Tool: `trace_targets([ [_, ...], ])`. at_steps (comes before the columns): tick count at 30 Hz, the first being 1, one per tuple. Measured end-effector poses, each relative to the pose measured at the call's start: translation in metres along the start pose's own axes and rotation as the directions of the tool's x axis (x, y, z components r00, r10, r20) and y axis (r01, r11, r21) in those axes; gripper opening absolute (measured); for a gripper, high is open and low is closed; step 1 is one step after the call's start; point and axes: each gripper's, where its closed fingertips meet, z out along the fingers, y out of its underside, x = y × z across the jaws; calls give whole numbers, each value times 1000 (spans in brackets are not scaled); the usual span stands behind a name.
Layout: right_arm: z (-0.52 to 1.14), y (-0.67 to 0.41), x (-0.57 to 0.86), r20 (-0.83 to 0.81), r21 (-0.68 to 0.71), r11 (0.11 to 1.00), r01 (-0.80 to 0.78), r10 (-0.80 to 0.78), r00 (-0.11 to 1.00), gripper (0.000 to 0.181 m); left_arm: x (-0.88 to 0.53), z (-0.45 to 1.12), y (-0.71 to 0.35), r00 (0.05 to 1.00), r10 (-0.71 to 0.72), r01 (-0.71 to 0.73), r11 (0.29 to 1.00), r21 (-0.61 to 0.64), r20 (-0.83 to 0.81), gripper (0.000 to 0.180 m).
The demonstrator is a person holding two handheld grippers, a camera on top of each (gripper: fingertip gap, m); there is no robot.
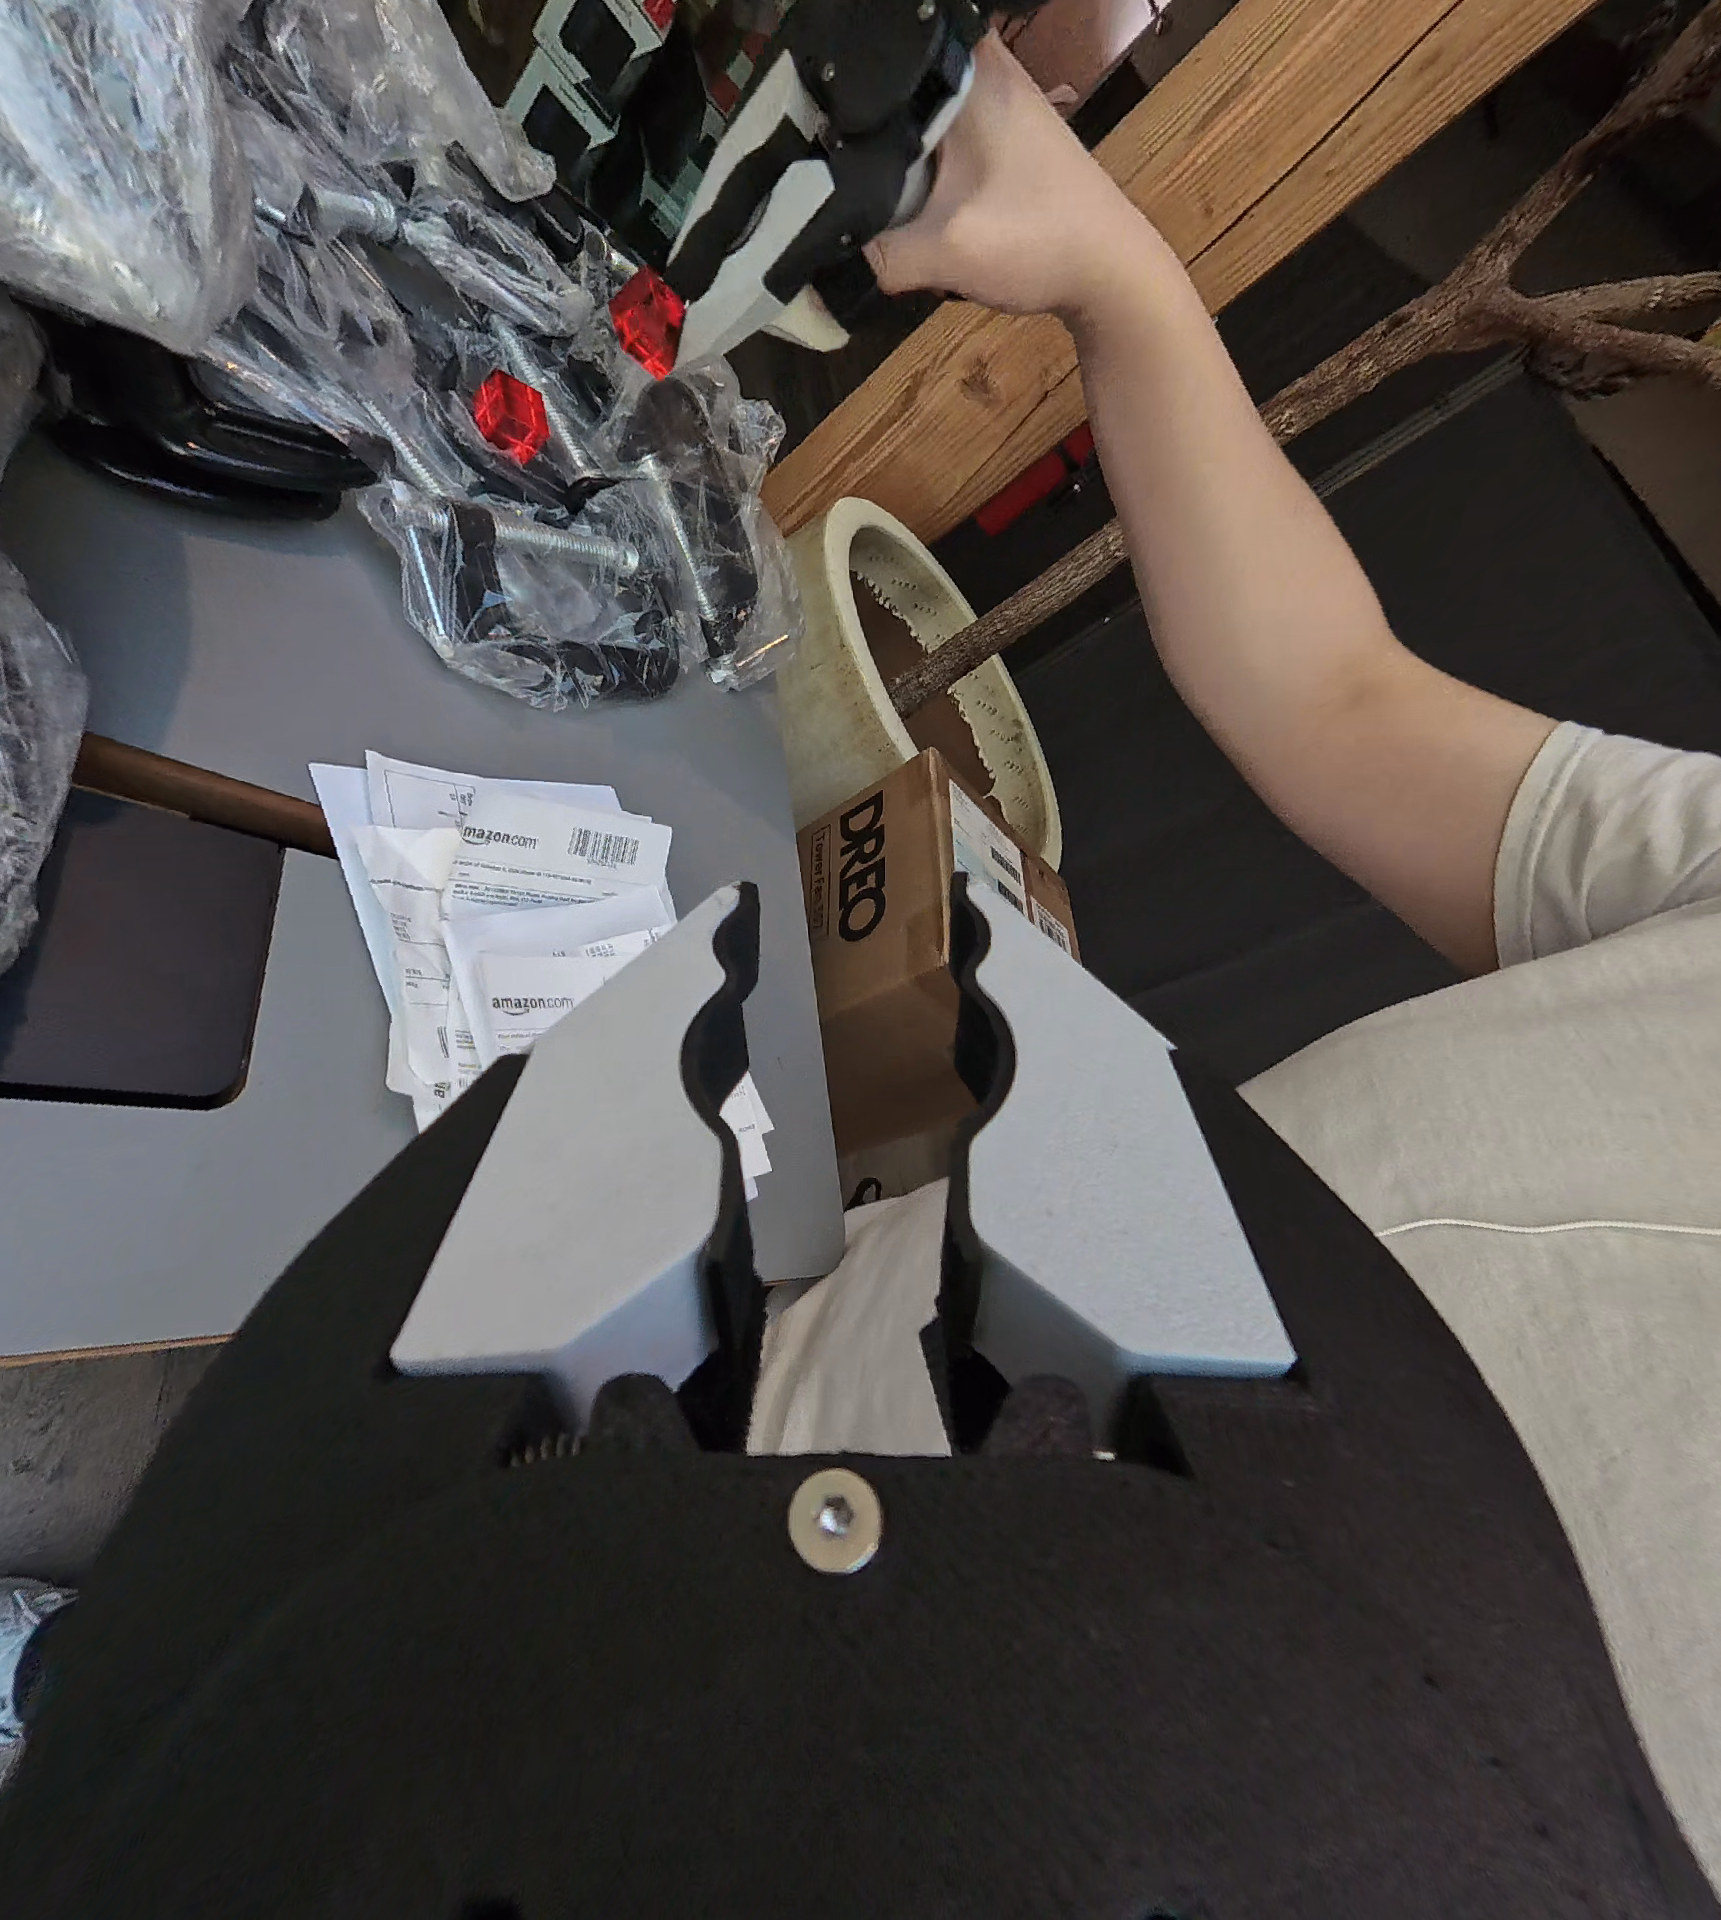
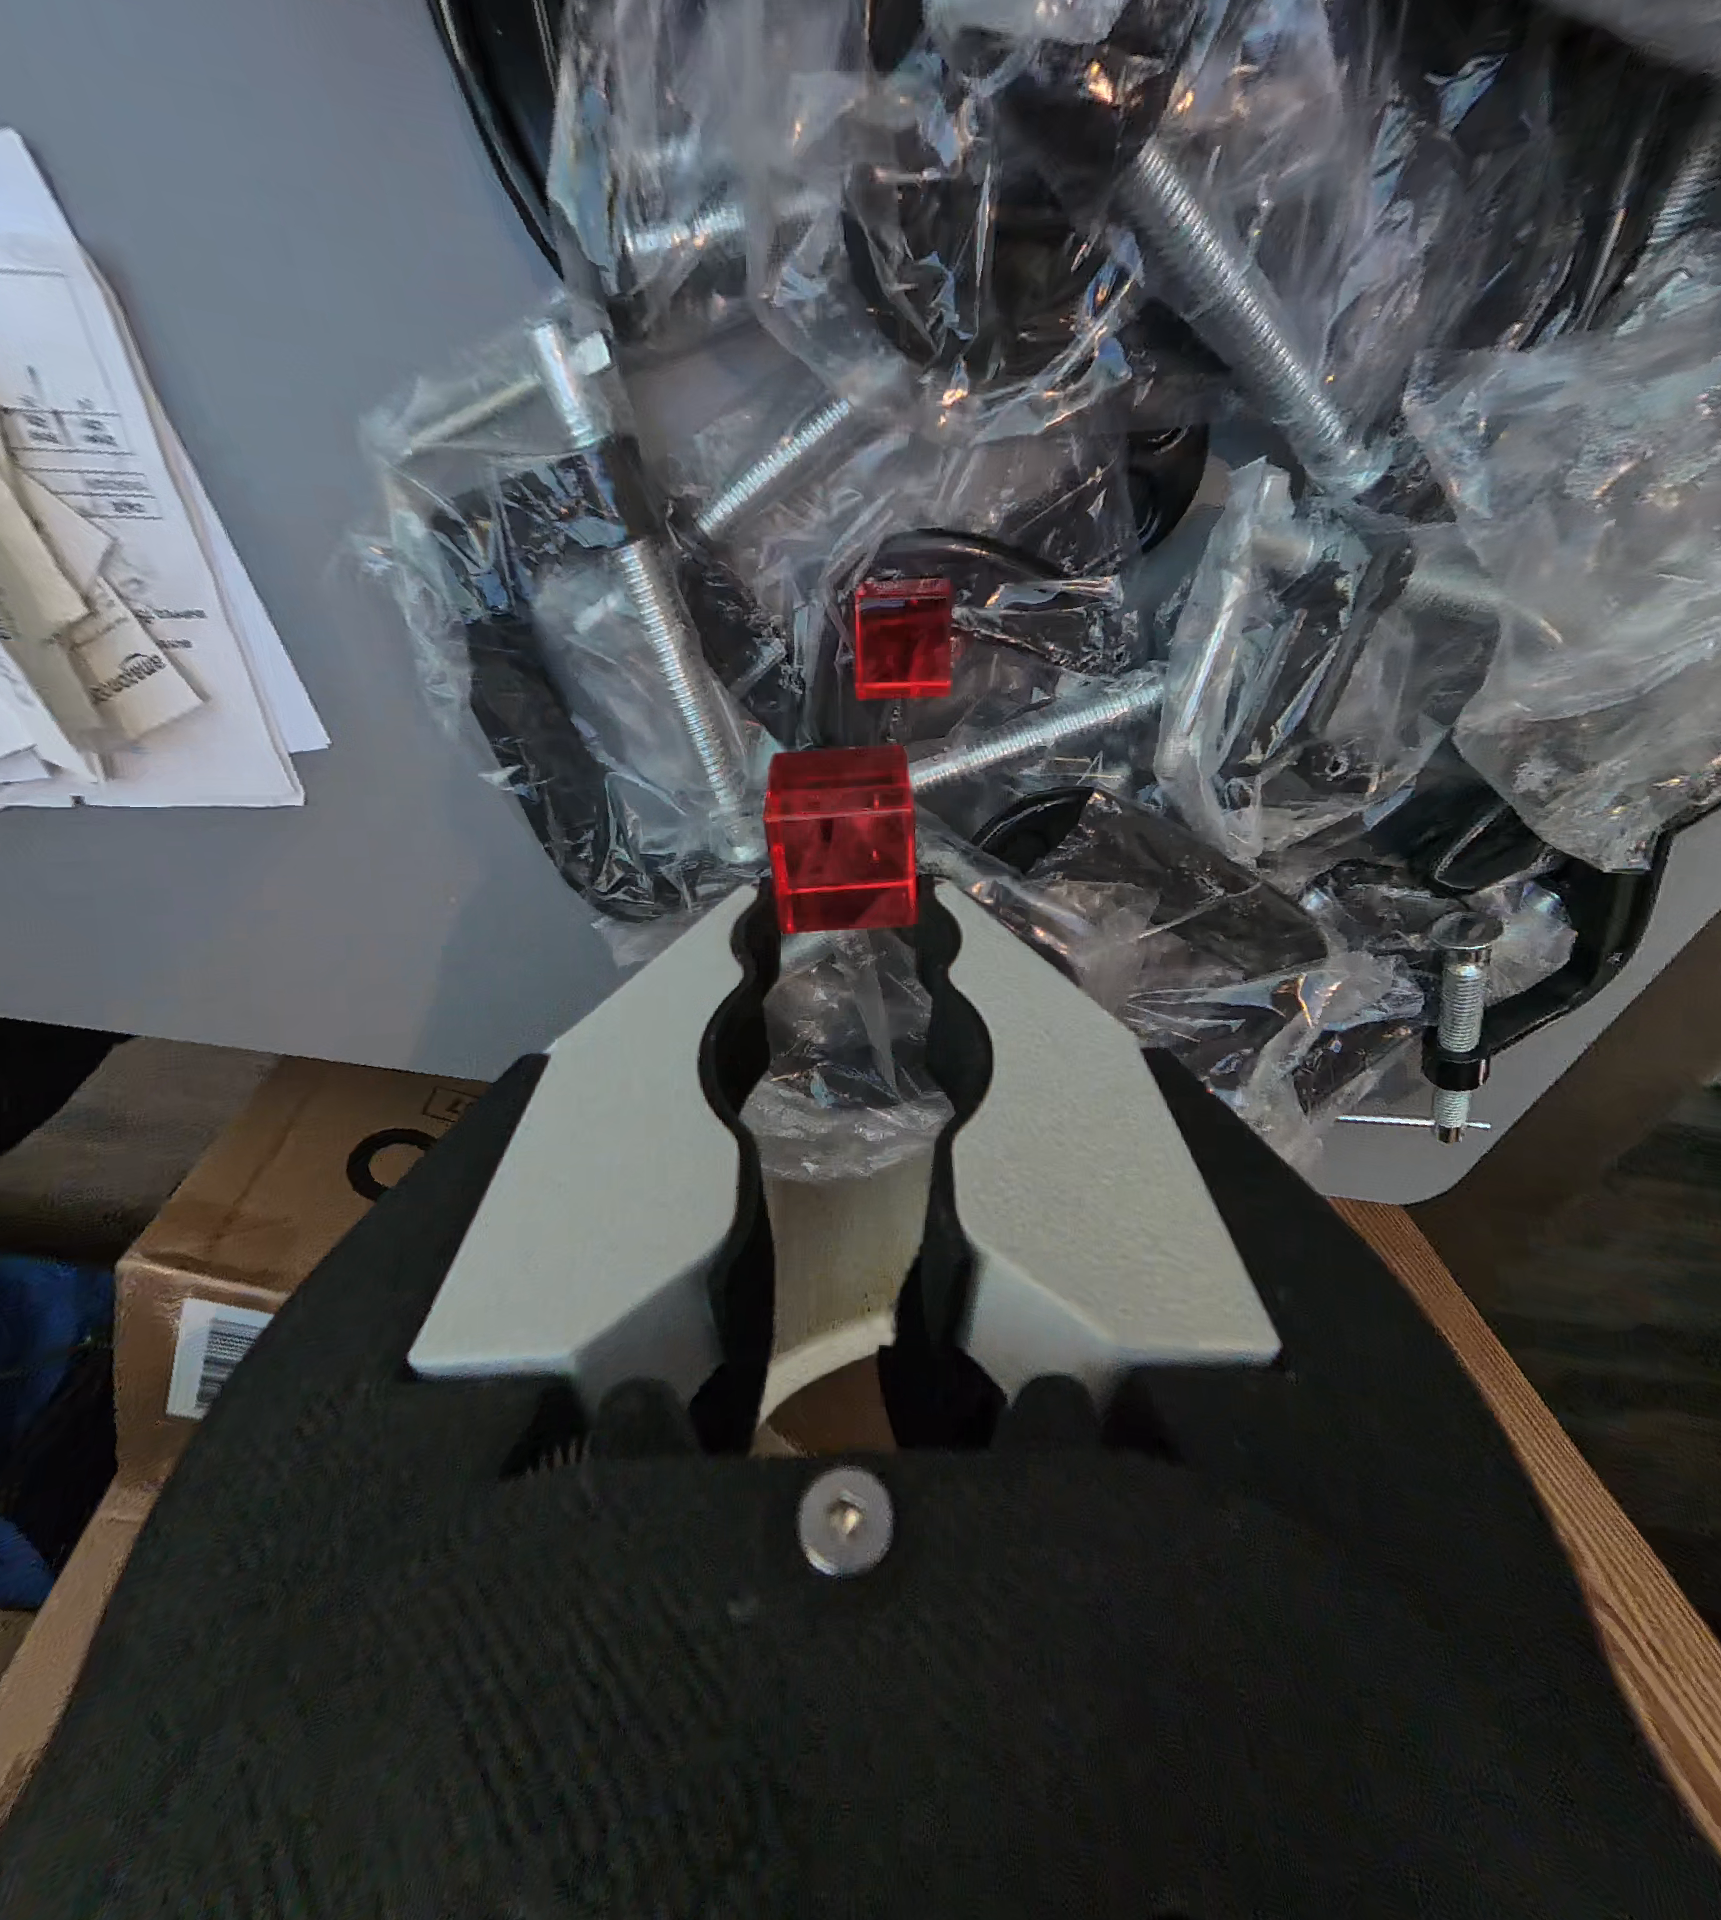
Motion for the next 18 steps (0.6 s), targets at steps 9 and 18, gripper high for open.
trace_targets([
  [9, 44, -7, 8, 5, -171, 985, 18, -18, 1000, 25, -11, -24, -1, 997, -23, 20, 999, 51, 70, 36],
  [18, 50, -13, 14, -3, -177, 984, 12, -12, 1000, 25, -12, -29, -5, 997, -13, 7, 998, 70, 78, 34],
])
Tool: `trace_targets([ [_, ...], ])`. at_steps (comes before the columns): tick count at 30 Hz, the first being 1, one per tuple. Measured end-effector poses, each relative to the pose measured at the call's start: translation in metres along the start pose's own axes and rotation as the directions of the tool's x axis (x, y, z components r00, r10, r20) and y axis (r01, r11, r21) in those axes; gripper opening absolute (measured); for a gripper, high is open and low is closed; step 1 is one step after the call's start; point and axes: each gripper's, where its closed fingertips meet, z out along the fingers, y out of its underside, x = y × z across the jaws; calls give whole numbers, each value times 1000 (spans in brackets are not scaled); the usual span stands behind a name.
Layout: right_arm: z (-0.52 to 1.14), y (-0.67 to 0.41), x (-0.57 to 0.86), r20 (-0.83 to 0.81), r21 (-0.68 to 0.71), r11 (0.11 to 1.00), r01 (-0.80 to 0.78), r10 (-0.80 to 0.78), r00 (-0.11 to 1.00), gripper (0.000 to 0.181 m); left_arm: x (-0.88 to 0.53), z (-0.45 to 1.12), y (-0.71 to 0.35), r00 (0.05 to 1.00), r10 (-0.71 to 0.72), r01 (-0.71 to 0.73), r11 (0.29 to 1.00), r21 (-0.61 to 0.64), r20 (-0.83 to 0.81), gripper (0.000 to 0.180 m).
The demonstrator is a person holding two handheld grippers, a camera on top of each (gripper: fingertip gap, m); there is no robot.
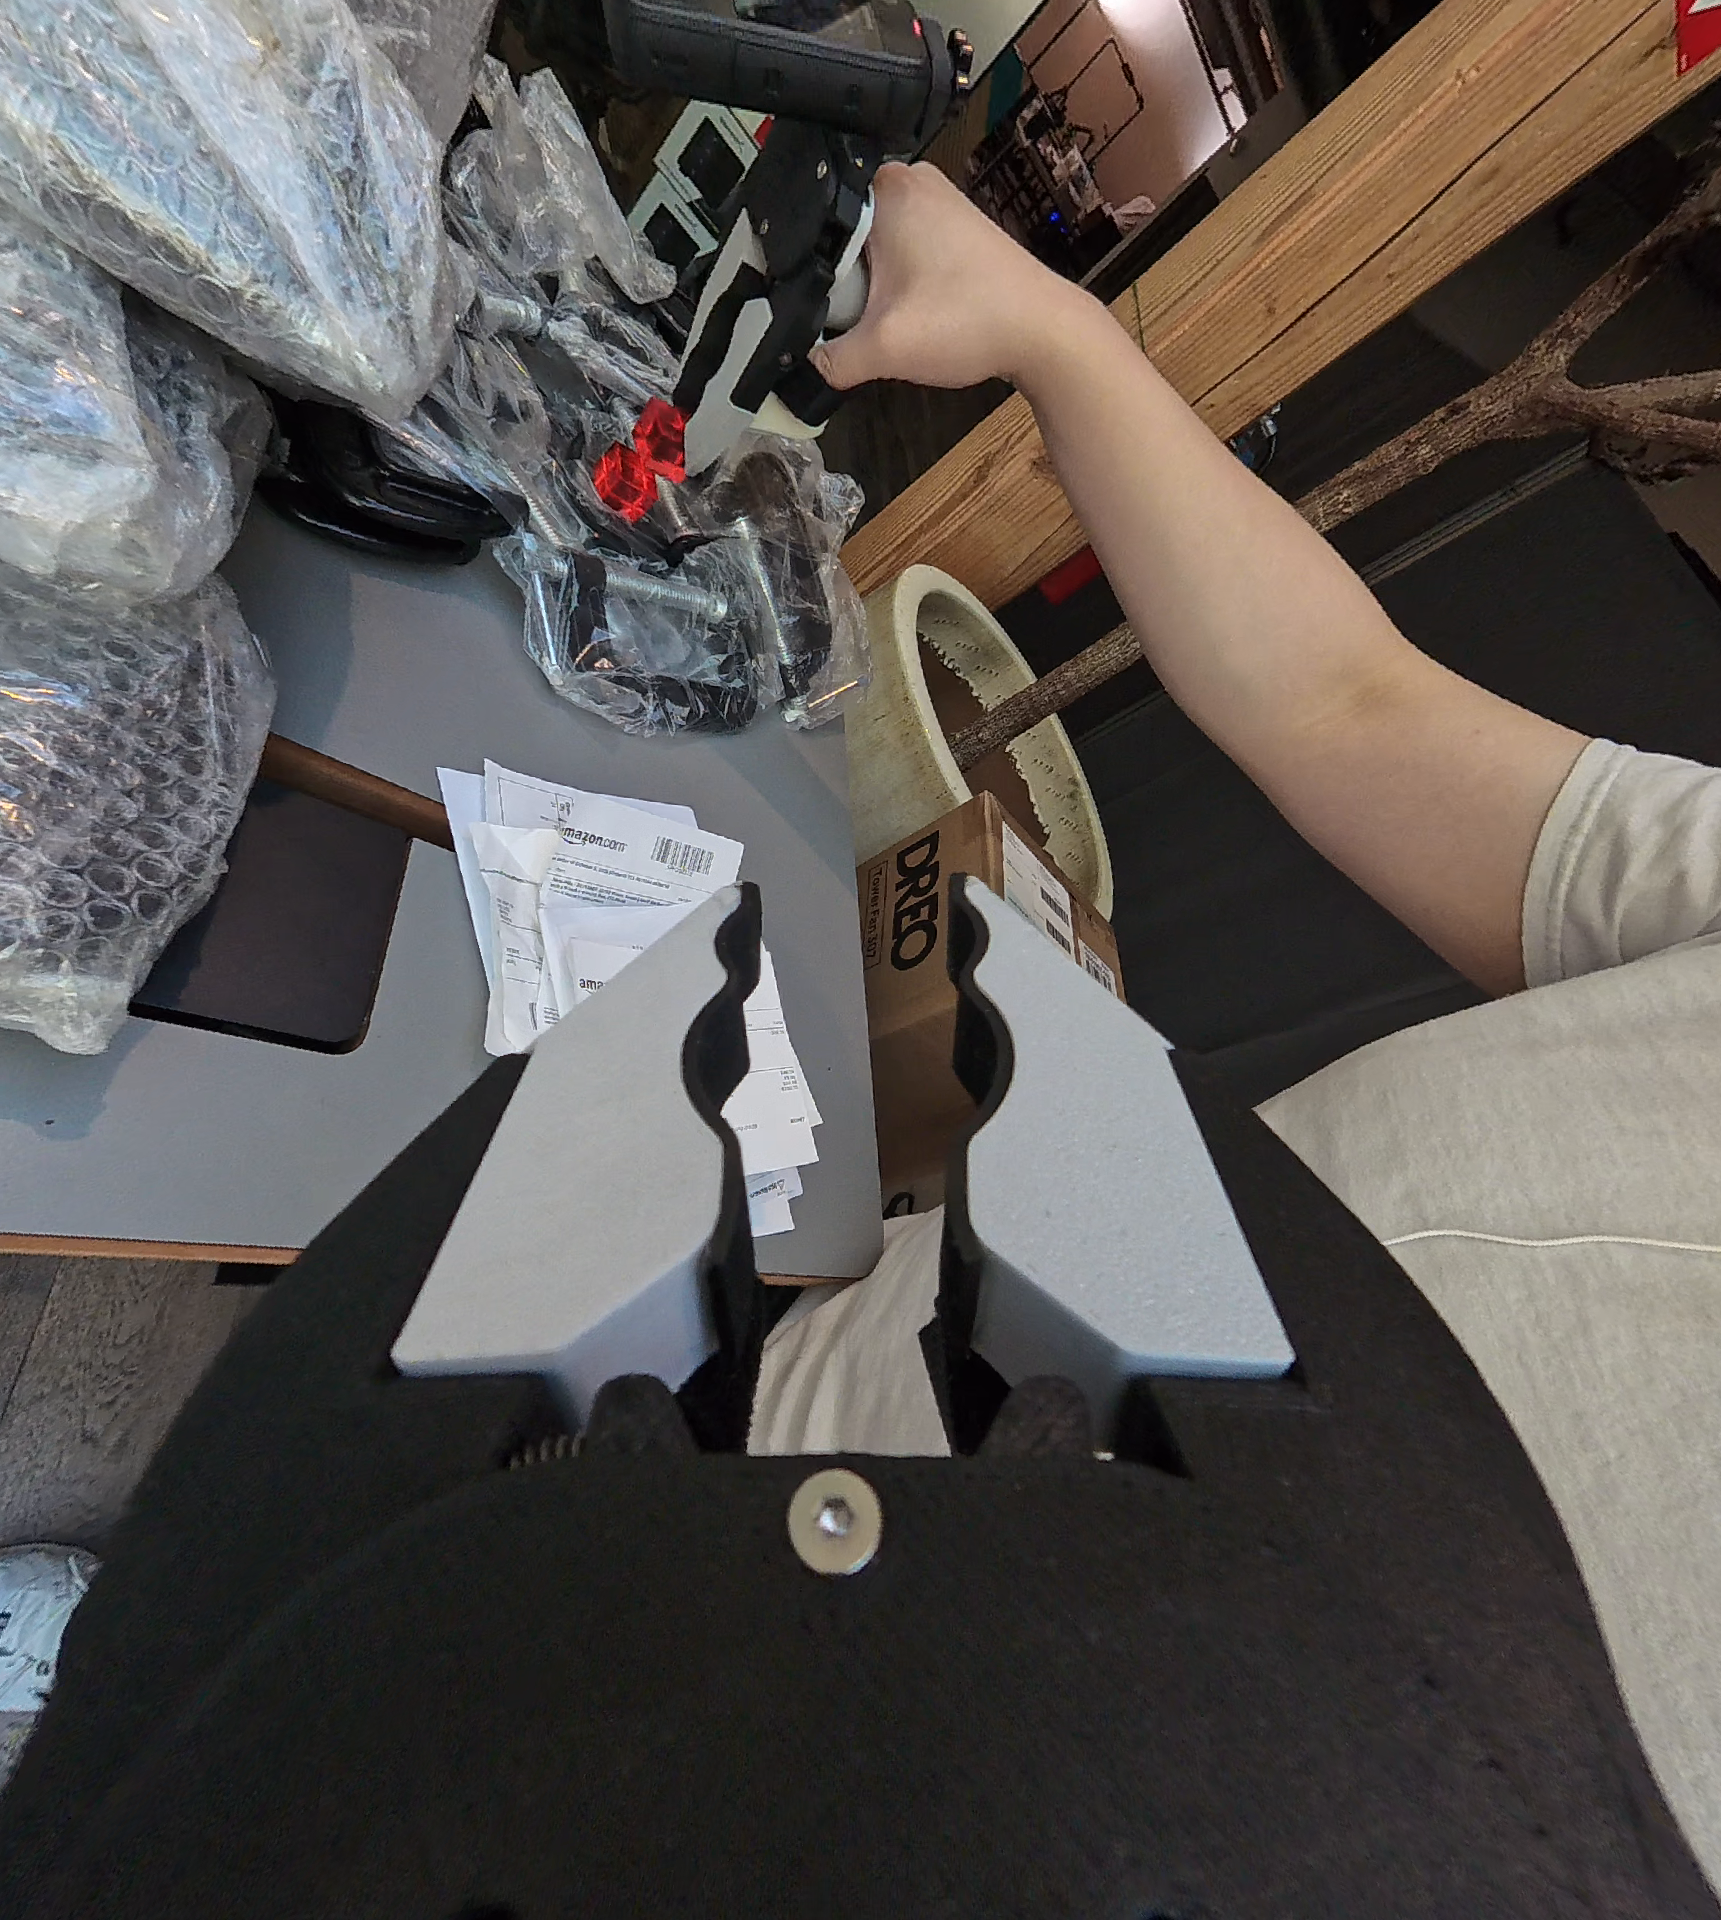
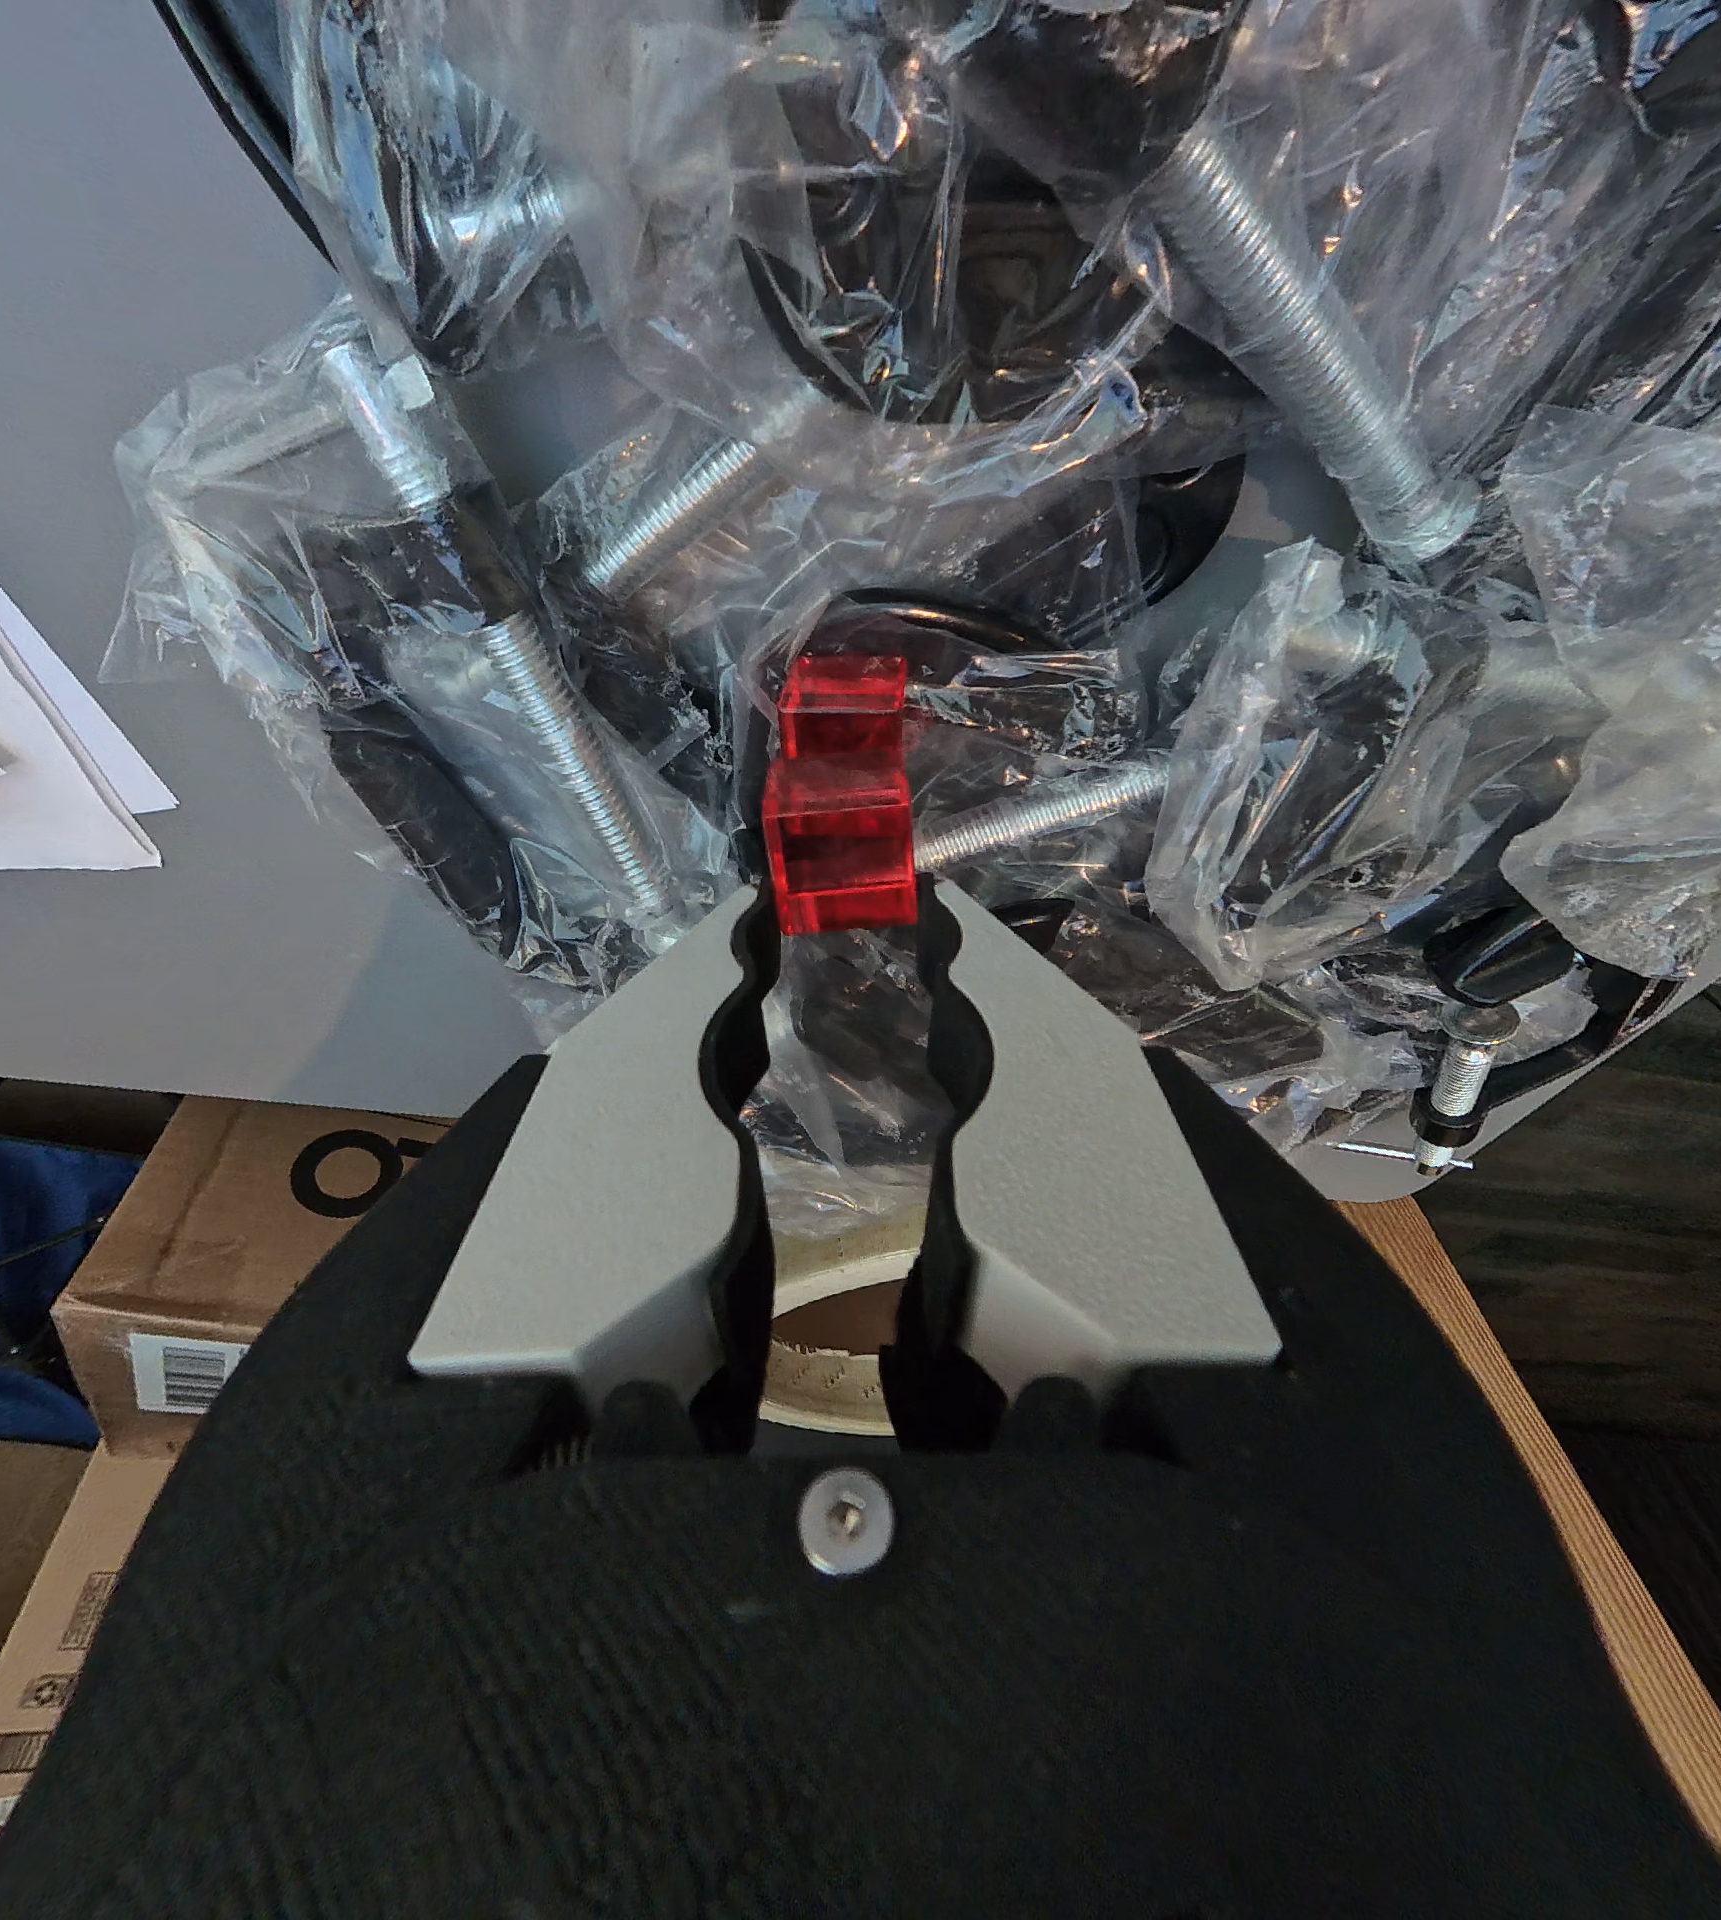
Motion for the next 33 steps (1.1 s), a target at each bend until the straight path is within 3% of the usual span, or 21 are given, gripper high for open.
trace_targets([
  [21, 10, -3, 2, 7, 14, 1000, -15, 15, 1000, 25, -7, -8, -4, 1000, -15, 15, 1000, 15, 4, 34],
  [33, 4, -4, 1, -19, 40, 999, -5, 6, 1000, 38, -7, -13, -5, 1000, -3, 3, 1000, 6, 6, 34],
])
